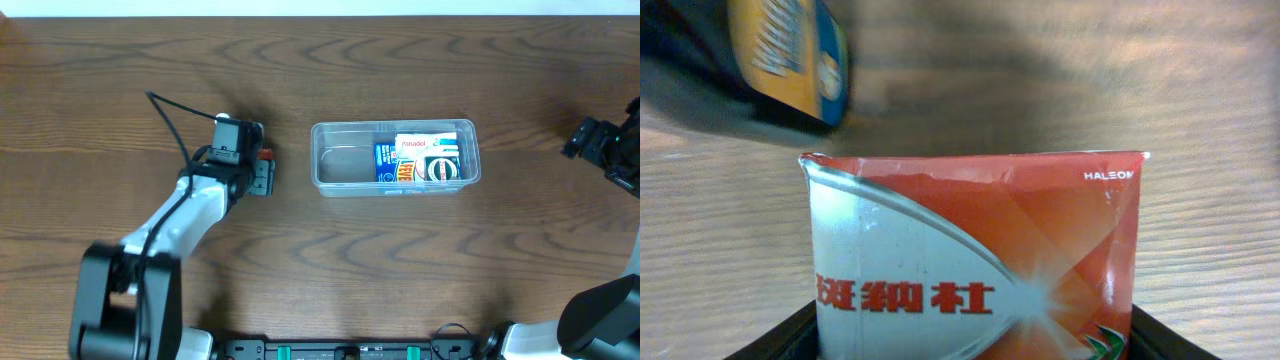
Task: Pack container
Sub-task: 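Lift the red box and carry it over the container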
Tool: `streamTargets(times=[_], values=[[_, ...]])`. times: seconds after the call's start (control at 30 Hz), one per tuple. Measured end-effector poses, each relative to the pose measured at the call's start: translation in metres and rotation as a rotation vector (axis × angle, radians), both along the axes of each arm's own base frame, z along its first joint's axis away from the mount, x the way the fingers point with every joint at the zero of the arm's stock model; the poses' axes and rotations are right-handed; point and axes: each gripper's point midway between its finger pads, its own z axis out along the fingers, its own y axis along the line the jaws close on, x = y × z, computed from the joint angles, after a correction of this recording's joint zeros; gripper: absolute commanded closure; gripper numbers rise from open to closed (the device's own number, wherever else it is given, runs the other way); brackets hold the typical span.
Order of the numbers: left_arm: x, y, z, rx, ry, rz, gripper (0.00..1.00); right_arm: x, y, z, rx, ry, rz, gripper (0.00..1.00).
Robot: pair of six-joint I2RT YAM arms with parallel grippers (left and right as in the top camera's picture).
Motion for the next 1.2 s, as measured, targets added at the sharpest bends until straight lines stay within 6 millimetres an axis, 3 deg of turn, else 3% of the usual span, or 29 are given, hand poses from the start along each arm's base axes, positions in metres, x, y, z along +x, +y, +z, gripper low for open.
streamTargets(times=[0.2,0.3,0.47,0.6,0.73,0.9,1.07,1.2], values=[[-0.011,-0.008,0.051,-0.046,-0.071,0.030,0.33,0.000,0.000,0.000,0.000,0.000,0.000,0.01],[-0.008,-0.023,0.090,-0.086,-0.135,0.022,0.33,0.000,0.000,0.000,0.000,0.000,0.000,0.01],[0.002,-0.057,0.156,-0.167,-0.255,-0.015,0.32,0.000,0.000,0.000,0.000,0.000,0.000,0.01],[0.003,-0.089,0.182,-0.235,-0.312,-0.054,0.32,0.000,0.000,0.000,0.000,0.000,0.000,0.01],[0.002,-0.121,0.192,-0.308,-0.347,-0.083,0.32,0.000,0.000,0.000,0.000,0.000,0.000,0.01],[0.011,-0.162,0.189,-0.395,-0.367,-0.099,0.33,0.000,0.000,0.000,0.000,0.000,0.000,0.01],[0.017,-0.202,0.163,-0.450,-0.321,-0.102,0.33,0.000,0.000,0.000,0.000,0.000,0.000,0.01],[0.020,-0.216,0.130,-0.415,-0.214,-0.075,0.32,0.000,0.000,0.000,0.000,0.000,0.000,0.01]])
